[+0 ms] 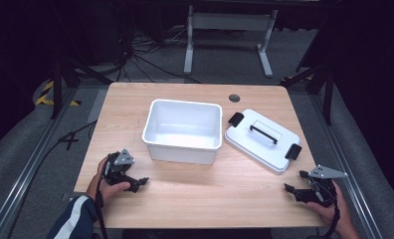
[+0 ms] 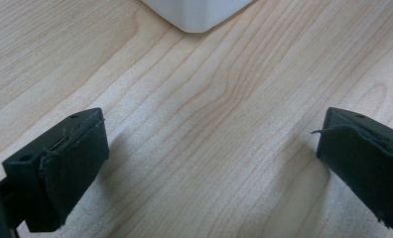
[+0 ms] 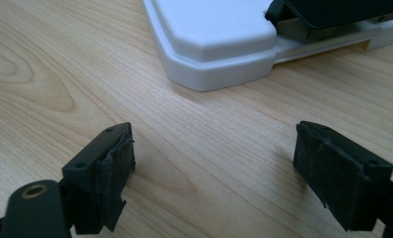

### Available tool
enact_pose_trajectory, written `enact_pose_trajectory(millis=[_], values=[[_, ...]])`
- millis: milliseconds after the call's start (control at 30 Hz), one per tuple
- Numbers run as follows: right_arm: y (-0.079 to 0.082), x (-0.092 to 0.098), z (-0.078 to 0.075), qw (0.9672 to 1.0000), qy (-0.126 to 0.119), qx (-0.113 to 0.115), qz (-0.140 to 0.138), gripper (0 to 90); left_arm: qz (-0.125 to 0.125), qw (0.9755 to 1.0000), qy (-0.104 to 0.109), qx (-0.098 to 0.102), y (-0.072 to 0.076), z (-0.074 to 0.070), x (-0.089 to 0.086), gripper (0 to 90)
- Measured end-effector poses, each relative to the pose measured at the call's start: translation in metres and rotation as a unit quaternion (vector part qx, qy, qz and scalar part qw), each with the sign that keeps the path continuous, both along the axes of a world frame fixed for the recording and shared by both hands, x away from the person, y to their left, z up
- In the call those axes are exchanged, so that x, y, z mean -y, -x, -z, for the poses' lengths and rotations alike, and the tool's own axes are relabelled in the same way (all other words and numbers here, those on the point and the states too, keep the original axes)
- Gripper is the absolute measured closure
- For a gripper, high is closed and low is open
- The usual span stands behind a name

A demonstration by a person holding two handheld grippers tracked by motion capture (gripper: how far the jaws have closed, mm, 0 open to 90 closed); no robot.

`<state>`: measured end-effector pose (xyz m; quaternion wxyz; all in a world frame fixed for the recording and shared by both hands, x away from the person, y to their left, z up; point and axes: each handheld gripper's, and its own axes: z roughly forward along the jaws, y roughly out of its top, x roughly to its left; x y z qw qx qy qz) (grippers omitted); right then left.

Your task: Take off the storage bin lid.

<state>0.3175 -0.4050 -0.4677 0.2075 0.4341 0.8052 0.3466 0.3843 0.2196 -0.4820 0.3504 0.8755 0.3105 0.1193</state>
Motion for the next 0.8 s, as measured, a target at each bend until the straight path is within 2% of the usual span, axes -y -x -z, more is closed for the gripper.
enact_pose_trajectory(millis=[133,800], values=[[-0.0005,-0.0005,0.0003,1.0,-0.001,0.001,0.002,16.1,0.0,1.0,0.005,-0.002,-0.0002,0.0006,0.0003,0.2],[-0.0009,-0.0008,0.0004,1.0,0.0,0.001,0.004,15.9,0.003,1.0,0.002,-0.001,-0.0011,0.0001,-0.0002,0.2]])
